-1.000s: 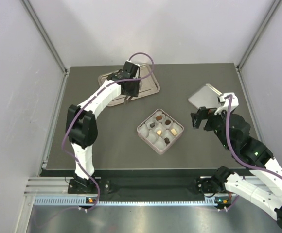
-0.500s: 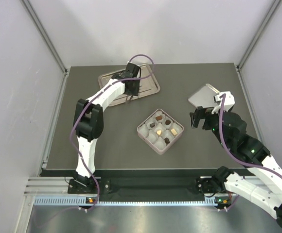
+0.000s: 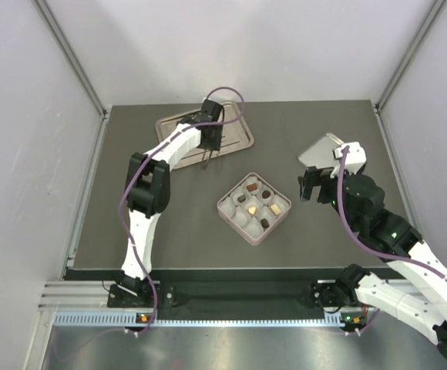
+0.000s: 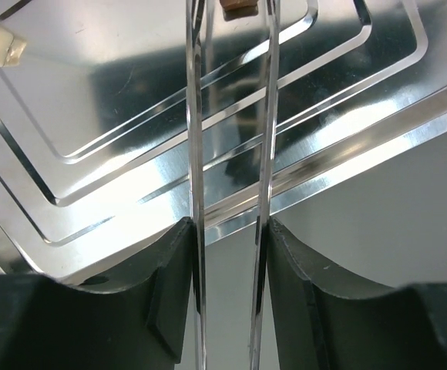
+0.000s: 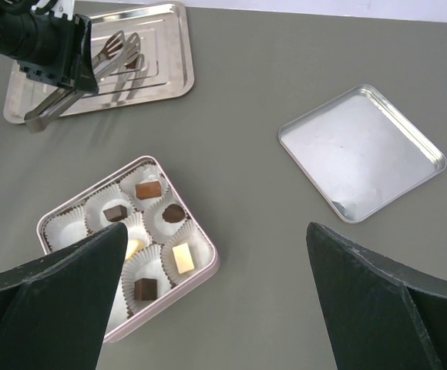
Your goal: Pack the chocolate
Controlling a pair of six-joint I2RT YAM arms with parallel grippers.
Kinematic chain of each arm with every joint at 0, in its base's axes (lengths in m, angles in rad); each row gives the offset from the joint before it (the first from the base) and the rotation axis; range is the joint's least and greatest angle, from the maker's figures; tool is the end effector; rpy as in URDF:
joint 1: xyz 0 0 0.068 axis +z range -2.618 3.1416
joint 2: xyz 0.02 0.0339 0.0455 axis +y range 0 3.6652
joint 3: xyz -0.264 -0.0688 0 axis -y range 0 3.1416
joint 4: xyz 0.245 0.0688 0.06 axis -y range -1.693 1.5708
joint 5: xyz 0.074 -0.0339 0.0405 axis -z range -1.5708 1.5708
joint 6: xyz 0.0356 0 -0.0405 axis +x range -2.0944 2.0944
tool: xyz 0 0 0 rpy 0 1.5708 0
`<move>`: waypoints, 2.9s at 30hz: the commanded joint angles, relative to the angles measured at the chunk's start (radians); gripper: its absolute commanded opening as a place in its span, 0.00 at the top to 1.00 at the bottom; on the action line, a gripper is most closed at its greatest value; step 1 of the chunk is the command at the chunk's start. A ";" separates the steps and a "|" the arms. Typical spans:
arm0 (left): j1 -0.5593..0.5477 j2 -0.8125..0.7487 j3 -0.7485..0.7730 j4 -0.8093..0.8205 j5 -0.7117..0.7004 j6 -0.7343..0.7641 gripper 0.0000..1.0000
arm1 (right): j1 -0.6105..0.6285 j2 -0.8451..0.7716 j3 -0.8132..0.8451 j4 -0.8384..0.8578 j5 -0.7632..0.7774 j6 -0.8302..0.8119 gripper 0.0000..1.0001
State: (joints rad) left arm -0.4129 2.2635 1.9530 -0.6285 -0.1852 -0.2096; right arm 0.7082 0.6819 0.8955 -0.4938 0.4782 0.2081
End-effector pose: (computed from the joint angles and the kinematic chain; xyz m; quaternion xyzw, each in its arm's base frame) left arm 0.4648 -0.1965 0.2110 0.0675 0.9445 -0.0111 0.3214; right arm 0.1195 0.0807 0.3613 -0.0541 0.7873 0.0887 0.6077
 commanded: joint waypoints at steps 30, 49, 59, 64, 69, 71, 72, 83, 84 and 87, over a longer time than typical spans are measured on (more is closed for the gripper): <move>-0.053 -0.492 -0.236 -0.217 0.372 0.055 0.67 | -0.010 -0.019 0.082 -0.034 -0.036 0.099 0.00; -0.362 -0.828 -0.635 -0.229 0.463 -0.010 0.67 | -0.010 -0.067 0.099 -0.098 -0.036 0.143 0.00; -0.392 -0.886 -0.717 -0.211 0.492 -0.031 0.66 | -0.012 -0.081 0.100 -0.118 -0.036 0.152 0.00; -0.399 -0.895 -0.743 -0.209 0.523 -0.027 0.65 | -0.012 -0.082 0.103 -0.118 -0.038 0.157 0.00; -0.403 -0.881 -0.752 -0.211 0.521 -0.031 0.64 | -0.012 -0.090 0.099 -0.121 -0.041 0.165 0.00; -0.408 -0.872 -0.753 -0.218 0.510 -0.031 0.64 | -0.010 -0.091 0.100 -0.123 -0.043 0.166 0.00; -0.408 -0.869 -0.755 -0.220 0.503 -0.031 0.64 | -0.010 -0.091 0.100 -0.123 -0.039 0.168 0.00; -0.409 -0.841 -0.760 -0.226 0.521 -0.017 0.59 | -0.010 -0.094 0.102 -0.126 -0.039 0.166 0.00; -0.408 -0.843 -0.756 -0.227 0.518 -0.017 0.56 | -0.010 -0.097 0.100 -0.126 -0.039 0.166 0.00; -0.409 -0.848 -0.747 -0.234 0.504 -0.016 0.53 | -0.010 -0.100 0.097 -0.126 -0.036 0.163 0.00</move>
State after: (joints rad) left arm -0.8177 1.4296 1.1873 -0.8825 0.3164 -0.2356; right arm 0.7082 0.5953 0.9516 -0.6220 0.4427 0.3679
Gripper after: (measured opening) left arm 0.463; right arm 0.996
